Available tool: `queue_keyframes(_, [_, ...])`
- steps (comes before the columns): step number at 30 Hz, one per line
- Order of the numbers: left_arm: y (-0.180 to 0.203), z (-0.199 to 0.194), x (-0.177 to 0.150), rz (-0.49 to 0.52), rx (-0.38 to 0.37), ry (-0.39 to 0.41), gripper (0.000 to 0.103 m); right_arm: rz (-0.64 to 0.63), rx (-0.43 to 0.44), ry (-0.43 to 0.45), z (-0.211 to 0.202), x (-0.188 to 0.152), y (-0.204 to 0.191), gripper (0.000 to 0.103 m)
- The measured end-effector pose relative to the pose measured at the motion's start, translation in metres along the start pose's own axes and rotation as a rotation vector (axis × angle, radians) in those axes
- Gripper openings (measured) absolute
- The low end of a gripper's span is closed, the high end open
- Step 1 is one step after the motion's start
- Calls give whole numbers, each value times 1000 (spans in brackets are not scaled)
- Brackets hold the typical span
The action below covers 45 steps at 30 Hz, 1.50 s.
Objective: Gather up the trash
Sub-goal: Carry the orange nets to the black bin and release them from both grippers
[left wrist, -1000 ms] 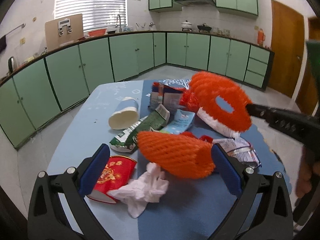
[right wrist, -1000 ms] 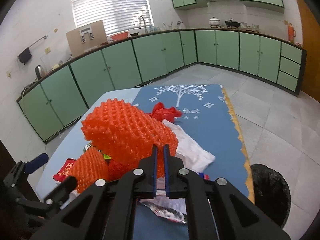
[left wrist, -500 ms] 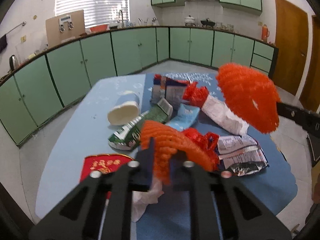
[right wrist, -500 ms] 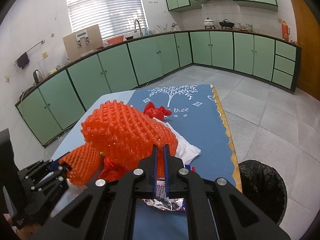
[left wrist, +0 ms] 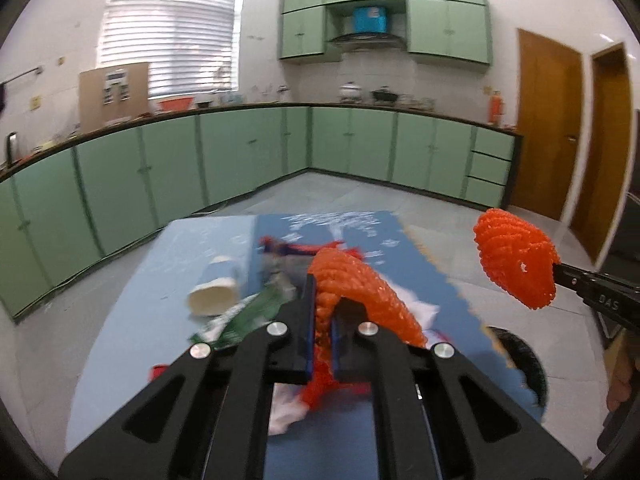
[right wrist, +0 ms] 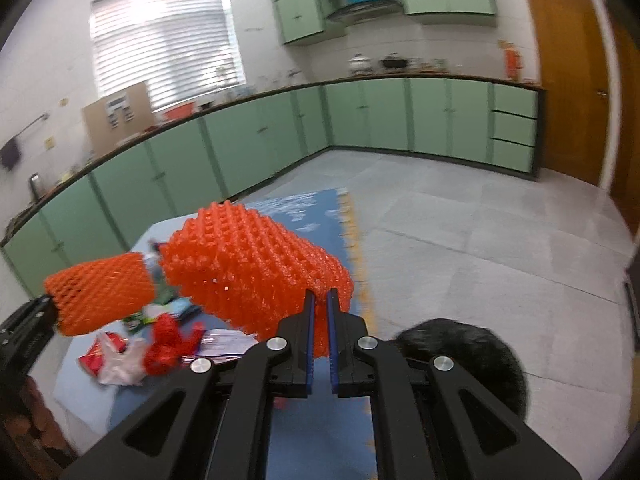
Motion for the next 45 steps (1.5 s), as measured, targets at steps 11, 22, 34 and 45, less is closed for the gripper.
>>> queue_keyframes(11, [144, 46, 32, 113, -381, 9, 5, 160, -273, -15, -18, -17, 133, 6])
queue_keyframes(22, [249, 136, 6, 187, -581, -224, 15, 263, -403, -132, 21, -59, 207, 7])
queue_keyframes(34, [232, 139, -9, 214, -583, -249, 72, 256, -443, -136, 31, -54, 212, 49])
queue_keyframes(45, [98, 76, -22, 176, -209, -135, 79, 187, -266, -27, 7, -22, 129, 72])
Point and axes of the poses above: each gripper's, at about its wrist camera, not at the fingertips, and z roughly the way its jaws point, y to its right, x to its top, the point moved 4 cm from there along z, roughly the way its jaws point, and after that the axes turned 12 degrees about z, right-handed, at the moved point
